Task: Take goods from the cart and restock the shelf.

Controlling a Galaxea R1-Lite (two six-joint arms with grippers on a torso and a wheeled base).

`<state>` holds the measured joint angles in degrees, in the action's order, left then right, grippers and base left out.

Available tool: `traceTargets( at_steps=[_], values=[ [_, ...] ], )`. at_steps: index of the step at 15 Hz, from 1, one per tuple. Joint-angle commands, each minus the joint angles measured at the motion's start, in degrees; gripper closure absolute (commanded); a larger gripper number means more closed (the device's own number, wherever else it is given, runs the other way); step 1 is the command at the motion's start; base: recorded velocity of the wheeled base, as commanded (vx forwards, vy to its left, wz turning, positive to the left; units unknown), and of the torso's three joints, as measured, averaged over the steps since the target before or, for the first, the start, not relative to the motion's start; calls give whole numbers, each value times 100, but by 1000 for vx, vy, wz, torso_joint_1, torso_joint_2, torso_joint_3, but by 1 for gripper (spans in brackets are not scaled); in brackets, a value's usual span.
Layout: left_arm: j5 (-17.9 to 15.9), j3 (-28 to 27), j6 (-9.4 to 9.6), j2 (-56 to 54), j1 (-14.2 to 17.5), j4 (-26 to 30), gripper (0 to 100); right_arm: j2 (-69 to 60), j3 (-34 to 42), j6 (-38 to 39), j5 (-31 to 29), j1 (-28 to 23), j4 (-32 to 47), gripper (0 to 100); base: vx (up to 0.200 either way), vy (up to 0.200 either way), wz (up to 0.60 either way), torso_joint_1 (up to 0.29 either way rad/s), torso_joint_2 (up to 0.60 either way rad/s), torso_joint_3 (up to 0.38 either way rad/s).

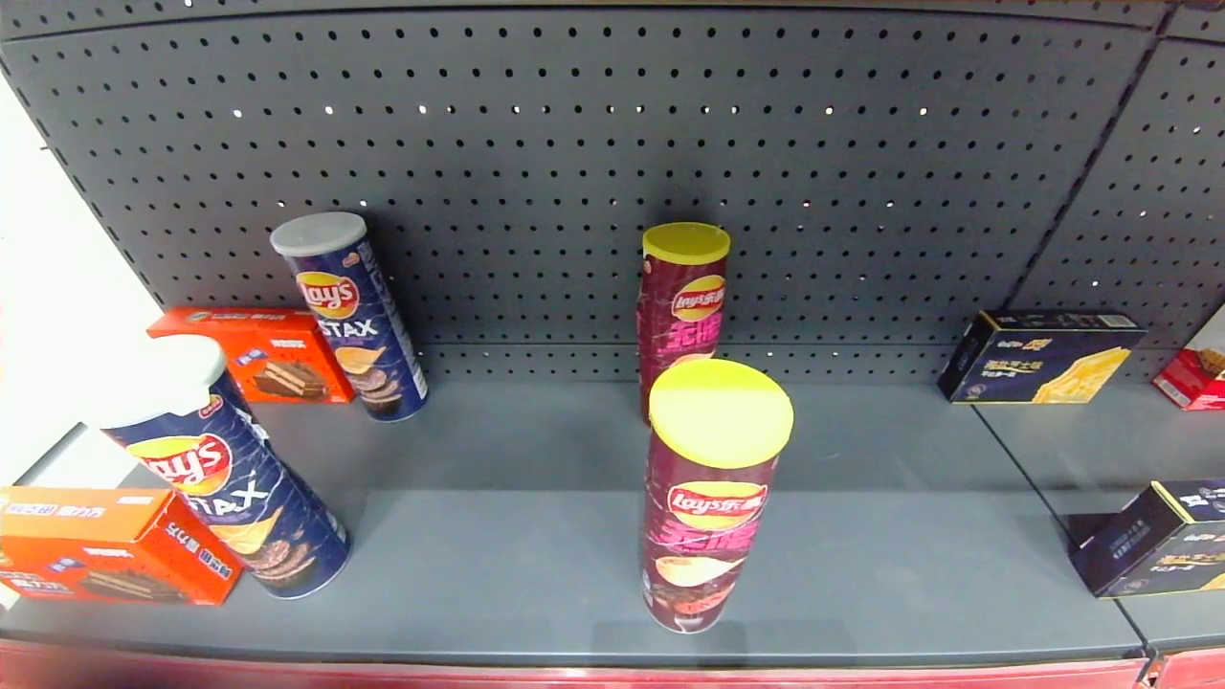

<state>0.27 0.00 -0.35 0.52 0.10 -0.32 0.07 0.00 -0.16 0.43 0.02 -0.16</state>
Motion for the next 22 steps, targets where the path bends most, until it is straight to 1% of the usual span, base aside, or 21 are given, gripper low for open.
traceTargets(
  at_steps=[1, 12, 13, 22],
  values=[
    [0, 0, 0, 0, -1, -3, 0, 10, 0, -11, 1, -2, -2, 0, 0, -200, 0, 2, -2, -2],
    [17, 0, -26, 0, -1, -3, 0, 10, 0, -2, 1, -2, -2, 0, 0, 0, 0, 0, 0, 0],
    [17, 0, -26, 0, -1, -3, 0, 10, 0, -2, 1, -2, -2, 0, -200, 0, 0, 2, -2, 7],
    [17, 0, -26, 0, -1, -3, 0, 10, 0, -11, 1, -2, -2, 0, 0, 0, 0, 0, 0, 0]
  ],
)
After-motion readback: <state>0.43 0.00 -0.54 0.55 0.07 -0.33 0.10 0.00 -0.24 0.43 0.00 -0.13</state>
